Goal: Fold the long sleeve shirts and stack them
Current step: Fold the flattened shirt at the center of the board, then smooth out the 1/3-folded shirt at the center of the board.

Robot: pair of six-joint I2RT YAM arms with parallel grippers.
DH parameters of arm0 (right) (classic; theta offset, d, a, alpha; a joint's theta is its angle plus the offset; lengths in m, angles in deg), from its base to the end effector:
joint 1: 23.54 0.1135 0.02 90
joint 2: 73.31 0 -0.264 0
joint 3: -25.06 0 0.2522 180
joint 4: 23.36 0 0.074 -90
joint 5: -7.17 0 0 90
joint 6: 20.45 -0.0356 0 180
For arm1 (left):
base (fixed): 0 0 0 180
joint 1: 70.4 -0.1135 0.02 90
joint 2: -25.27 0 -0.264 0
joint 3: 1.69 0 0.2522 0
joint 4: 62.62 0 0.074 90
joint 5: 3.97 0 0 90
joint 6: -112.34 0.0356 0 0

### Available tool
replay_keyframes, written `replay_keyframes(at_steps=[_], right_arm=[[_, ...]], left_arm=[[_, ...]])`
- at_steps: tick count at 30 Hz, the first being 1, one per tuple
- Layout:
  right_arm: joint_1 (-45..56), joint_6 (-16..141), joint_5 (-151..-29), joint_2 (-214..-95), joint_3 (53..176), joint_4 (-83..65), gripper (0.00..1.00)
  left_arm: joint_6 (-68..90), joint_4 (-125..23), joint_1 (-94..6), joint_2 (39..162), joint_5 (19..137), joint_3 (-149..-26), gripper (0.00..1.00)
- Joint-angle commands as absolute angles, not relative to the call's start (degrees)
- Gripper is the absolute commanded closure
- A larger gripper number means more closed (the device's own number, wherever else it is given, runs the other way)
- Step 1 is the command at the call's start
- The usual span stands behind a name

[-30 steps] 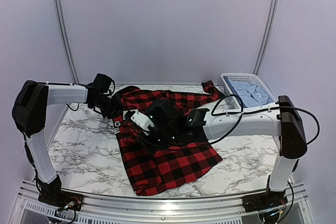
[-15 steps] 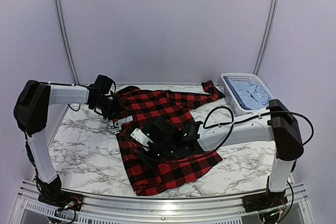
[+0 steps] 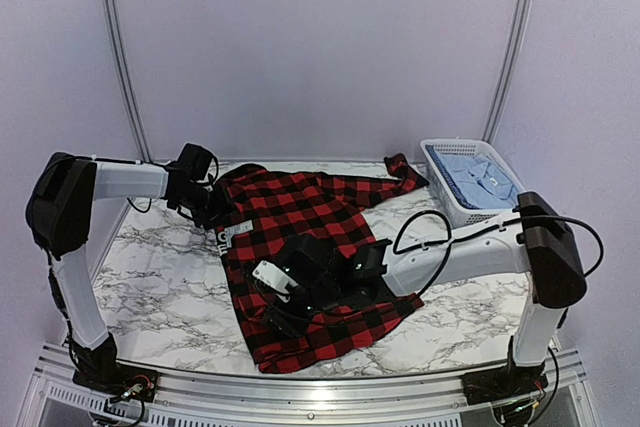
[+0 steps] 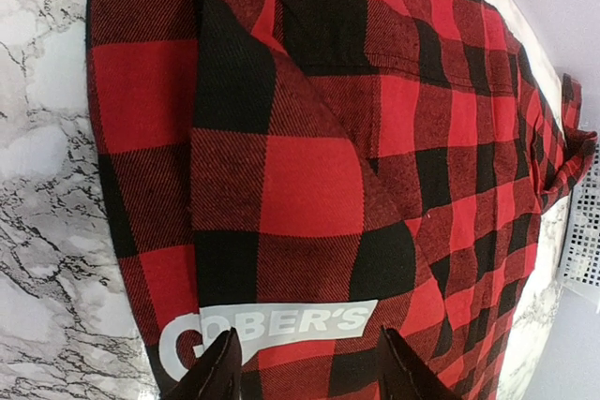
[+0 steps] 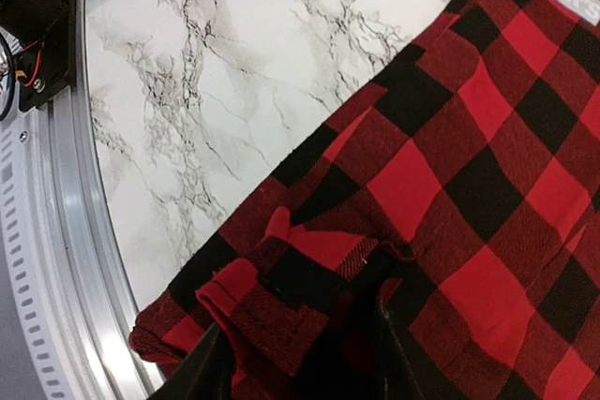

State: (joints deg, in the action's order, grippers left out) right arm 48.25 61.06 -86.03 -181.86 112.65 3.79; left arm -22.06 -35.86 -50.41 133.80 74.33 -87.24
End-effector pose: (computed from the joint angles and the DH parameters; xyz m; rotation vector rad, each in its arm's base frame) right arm 0.1271 0.3926 0.1920 -1.3524 2.1425 0.6792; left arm 0.3795 -0.1457 0.1823 -0.4469 2.5205 -0.7213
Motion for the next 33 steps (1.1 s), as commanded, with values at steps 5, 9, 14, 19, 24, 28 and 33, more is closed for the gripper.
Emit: replay_keyframes(at_steps=[5, 9, 14, 19, 24, 28, 33], right_arm=[[48.6, 59.4, -89.6, -173.3, 112.1, 6.1, 0.43], [48.6, 58.7, -88.7, -172.8, 112.2, 6.9, 0.41], [48.6, 58.0, -84.8, -176.1, 113.5, 7.8, 0.46], [48.6, 58.0, -83.4, -181.1, 114.1, 7.9, 0.67], [48.6, 57.0, -83.1, -183.6, 111.9, 6.7, 0.72], [48.6, 56.0, -83.1, -184.1, 109.9, 5.7, 0.74], [48.6, 55.0, -80.8, -183.7, 109.6, 5.7, 0.74]], left_arm=[[-21.0, -37.1, -51.6, 133.1, 75.2, -85.4, 0.50], [-20.8, -37.1, -52.8, 132.0, 75.2, -84.4, 0.50], [-20.8, -37.0, -54.4, 131.8, 75.1, -84.4, 0.50], [-21.0, -37.1, -55.9, 133.0, 76.8, -86.7, 0.53], [-19.8, -37.2, -56.0, 136.5, 77.2, -90.8, 0.56], [-19.2, -37.3, -54.6, 139.2, 74.7, -94.9, 0.65], [-19.9, -37.4, -50.3, 141.2, 74.2, -97.0, 0.78]])
